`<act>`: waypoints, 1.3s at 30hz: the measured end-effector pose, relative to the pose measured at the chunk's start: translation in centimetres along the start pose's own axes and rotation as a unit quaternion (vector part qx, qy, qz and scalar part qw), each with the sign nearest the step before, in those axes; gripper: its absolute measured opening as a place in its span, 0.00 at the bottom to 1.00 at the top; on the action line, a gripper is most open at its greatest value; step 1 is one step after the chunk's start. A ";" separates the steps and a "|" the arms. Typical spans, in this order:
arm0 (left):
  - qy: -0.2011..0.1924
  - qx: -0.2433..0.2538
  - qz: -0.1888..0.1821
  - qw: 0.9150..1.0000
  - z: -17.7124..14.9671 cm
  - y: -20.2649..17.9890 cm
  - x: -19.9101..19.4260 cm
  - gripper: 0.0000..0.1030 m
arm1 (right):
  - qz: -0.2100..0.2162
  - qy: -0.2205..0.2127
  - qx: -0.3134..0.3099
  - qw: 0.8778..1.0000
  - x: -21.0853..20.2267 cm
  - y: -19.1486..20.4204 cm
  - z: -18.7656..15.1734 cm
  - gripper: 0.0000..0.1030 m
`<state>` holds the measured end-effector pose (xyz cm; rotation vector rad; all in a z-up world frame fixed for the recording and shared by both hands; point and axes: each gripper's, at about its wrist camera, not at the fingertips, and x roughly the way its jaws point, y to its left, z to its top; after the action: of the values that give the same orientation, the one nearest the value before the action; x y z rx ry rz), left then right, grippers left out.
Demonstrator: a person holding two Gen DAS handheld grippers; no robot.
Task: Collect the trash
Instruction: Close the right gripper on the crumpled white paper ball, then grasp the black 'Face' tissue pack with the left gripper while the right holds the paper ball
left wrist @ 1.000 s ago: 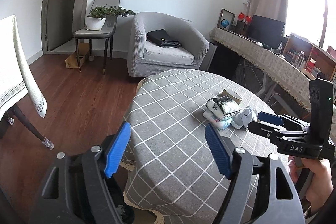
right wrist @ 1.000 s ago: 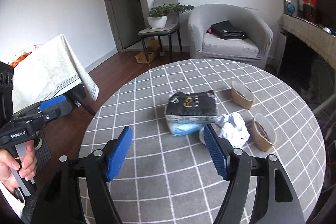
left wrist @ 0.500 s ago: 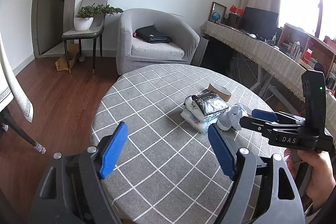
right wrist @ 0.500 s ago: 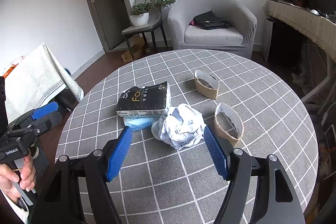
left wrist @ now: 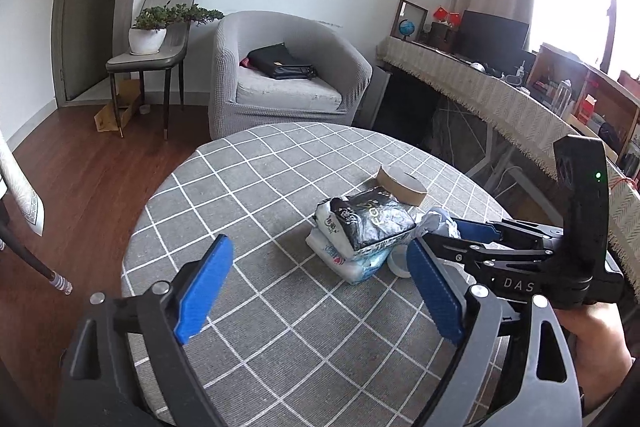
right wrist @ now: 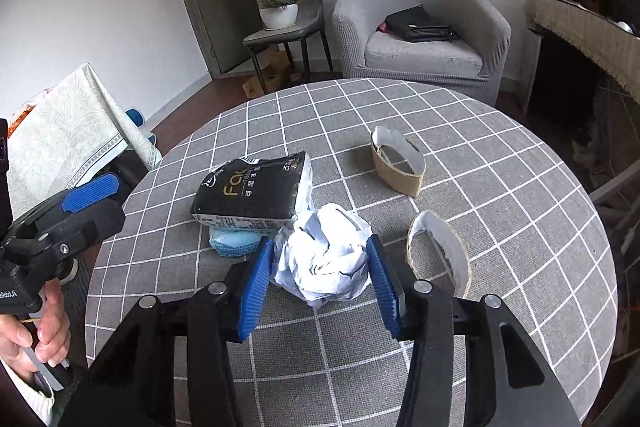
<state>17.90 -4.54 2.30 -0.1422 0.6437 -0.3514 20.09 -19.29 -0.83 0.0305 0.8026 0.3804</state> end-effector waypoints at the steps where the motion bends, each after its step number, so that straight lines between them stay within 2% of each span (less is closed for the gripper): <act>1: 0.000 0.001 0.000 1.000 0.1 -0.4 0.3 0.90 | 0.002 -0.005 0.001 1.000 -0.4 -0.2 0.2 0.47; 5: 0.004 0.000 0.001 1.000 0.5 -1.5 1.2 0.91 | 0.007 -0.034 0.009 0.999 -2.4 -1.2 1.2 0.47; 10: 0.019 -0.003 0.004 1.000 0.7 -3.2 3.1 0.92 | -0.003 -0.047 0.024 0.999 -3.3 -3.3 1.8 0.47; 17: 0.043 0.005 0.046 0.998 0.9 -4.7 5.5 0.92 | 0.000 -0.060 0.042 0.997 -3.9 -5.4 2.2 0.47; 24: 0.053 0.007 0.070 0.996 1.4 -6.2 7.3 0.92 | 0.012 -0.062 0.044 0.997 -3.8 -6.2 2.8 0.47; 30: 0.062 0.003 0.115 0.991 1.5 -6.5 8.7 0.92 | 0.022 -0.059 0.044 0.997 -3.7 -7.5 3.1 0.47; 35: 0.075 -0.023 0.129 0.988 1.8 -5.6 9.7 0.92 | 0.025 -0.052 0.040 0.998 -3.4 -8.2 3.2 0.47; 39: 0.089 -0.035 0.119 0.988 1.8 -5.1 10.2 0.90 | 0.024 -0.047 0.035 0.998 -3.2 -8.5 3.2 0.47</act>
<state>25.20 -12.94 -0.80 -0.1008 0.8408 -0.1113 23.05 -27.91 2.17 0.1327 0.7228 0.3941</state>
